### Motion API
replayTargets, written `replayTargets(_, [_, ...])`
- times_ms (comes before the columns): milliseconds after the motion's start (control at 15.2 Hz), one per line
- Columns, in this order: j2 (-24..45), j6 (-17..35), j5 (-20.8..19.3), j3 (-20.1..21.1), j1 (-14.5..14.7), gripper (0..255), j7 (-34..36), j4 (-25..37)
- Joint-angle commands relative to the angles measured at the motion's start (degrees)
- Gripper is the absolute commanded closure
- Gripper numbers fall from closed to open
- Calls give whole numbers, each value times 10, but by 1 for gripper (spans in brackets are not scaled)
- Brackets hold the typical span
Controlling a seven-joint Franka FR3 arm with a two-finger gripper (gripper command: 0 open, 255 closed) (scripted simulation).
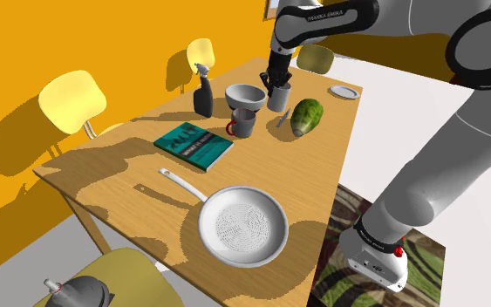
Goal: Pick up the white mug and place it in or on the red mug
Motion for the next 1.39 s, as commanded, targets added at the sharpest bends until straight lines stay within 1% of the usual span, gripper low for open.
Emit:
replayTargets(0, [-4,-15,0,0,0,255,-1,10])
replayTargets(198, [-7,-33,0,0,0,255,-2,26])
replayTargets(528, [74,-71,1,23,23,255,42,142])
replayTargets(858, [170,-122,-2,40,47,255,81,288])
replayTargets(924, [183,-130,-3,41,50,255,85,308])
replayTargets(1320, [181,-83,-4,41,50,255,88,259])
